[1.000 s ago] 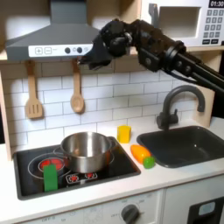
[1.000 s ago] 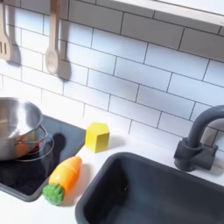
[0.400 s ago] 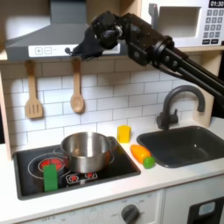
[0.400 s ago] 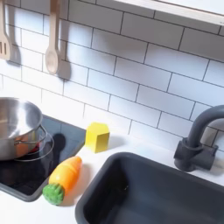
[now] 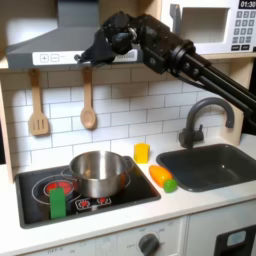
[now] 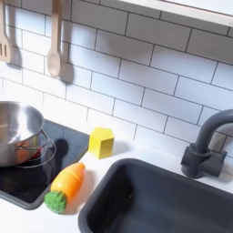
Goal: Push button
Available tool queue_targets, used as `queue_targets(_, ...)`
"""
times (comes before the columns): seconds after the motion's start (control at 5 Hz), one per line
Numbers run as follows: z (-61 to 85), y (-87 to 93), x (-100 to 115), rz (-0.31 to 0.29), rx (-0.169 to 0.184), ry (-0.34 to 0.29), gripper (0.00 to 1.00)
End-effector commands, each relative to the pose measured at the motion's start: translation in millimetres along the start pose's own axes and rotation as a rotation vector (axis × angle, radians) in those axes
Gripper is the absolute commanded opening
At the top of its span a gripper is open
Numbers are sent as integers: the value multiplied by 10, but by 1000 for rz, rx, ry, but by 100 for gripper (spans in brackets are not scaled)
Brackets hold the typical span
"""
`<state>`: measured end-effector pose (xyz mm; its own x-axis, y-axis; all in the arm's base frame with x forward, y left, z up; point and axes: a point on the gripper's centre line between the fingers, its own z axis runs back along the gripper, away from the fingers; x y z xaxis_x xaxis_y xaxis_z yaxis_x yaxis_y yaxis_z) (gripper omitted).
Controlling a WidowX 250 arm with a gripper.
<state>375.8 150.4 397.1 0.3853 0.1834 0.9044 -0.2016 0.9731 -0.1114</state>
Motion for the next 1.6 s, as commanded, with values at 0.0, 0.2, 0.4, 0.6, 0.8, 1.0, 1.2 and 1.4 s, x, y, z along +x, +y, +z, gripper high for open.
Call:
queue_targets(0.0,-38,-9,36,-1,-6,1,0)
queue_targets(0.2,-27,-4,61,-1,-7,-2,0)
queue_targets(0.4,-66,-13,64,-2,-8,2,0)
queue_targets(0.6,-111,-38,66,2,-15,4,0)
queue_targets(0.8,-176,-127,59,-2,-37,11,0)
queue_targets(1.0,-181,-121,82,-9,-23,6,0)
queue_targets(1.2,-198,-59,82,-6,-6,9,0)
queue_targets(1.4,-241,-86,75,-16,-2,14,0)
